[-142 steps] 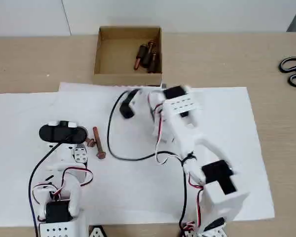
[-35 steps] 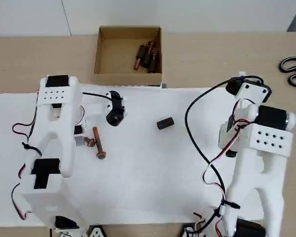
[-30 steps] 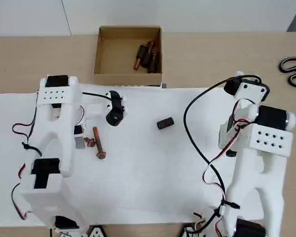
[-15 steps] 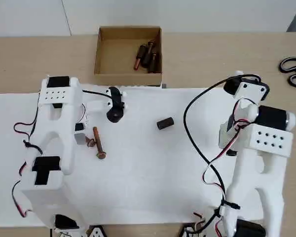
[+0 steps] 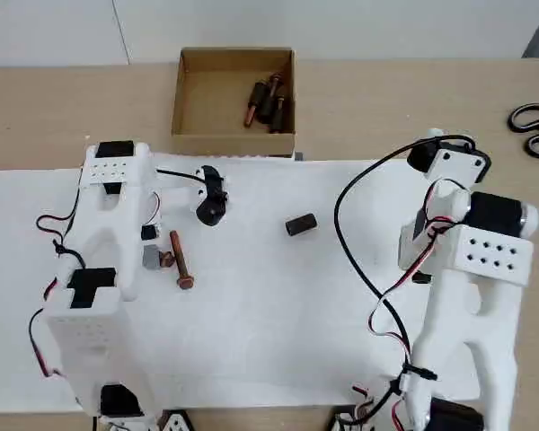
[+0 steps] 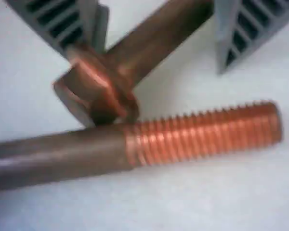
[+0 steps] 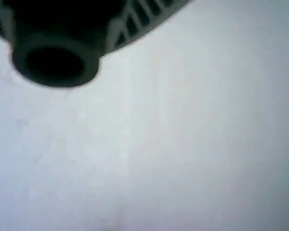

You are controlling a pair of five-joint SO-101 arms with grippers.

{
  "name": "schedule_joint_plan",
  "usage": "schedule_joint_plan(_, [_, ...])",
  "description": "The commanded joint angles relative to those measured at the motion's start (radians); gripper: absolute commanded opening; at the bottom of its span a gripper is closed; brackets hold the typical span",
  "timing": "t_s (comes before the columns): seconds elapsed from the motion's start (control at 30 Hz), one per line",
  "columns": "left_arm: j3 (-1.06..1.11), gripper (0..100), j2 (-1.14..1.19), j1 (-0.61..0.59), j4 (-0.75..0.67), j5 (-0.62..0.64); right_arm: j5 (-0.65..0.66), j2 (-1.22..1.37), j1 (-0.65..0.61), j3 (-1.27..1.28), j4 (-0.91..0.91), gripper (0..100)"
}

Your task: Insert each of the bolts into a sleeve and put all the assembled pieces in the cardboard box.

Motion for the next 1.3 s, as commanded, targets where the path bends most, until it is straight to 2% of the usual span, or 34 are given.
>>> schedule_joint_plan(0.0, [-0.012,12,0.014,0.006,-0.014,-0.365,0.005,-0.033,0.012,-0.009,-0.008,0.4])
schedule_joint_plan(0.17, [-0.01,0,0.015,0.008,-0.011,-0.365,0.005,-0.033,0.005,-0.009,-0.008,0.4])
schedule_joint_plan(0.77, [-0.012,1,0.041,0.032,-0.008,-0.31,0.009,-0.035,0.005,-0.014,0.004,0.4])
schedule_joint_plan(0.83, [-0.012,1,0.041,0.046,-0.008,-0.262,0.009,-0.035,0.005,-0.014,0.005,0.4])
schedule_joint_plan(1.0, [-0.013,11,0.041,0.058,-0.009,-0.226,0.009,-0.035,0.005,-0.014,0.005,0.4])
schedule_joint_plan(1.13, [-0.041,11,0.041,0.061,0.003,-0.224,0.009,-0.035,0.005,-0.014,0.005,0.4])
schedule_joint_plan(1.27, [-0.097,11,0.051,0.078,0.072,-0.222,0.009,-0.035,0.005,-0.014,0.005,0.4])
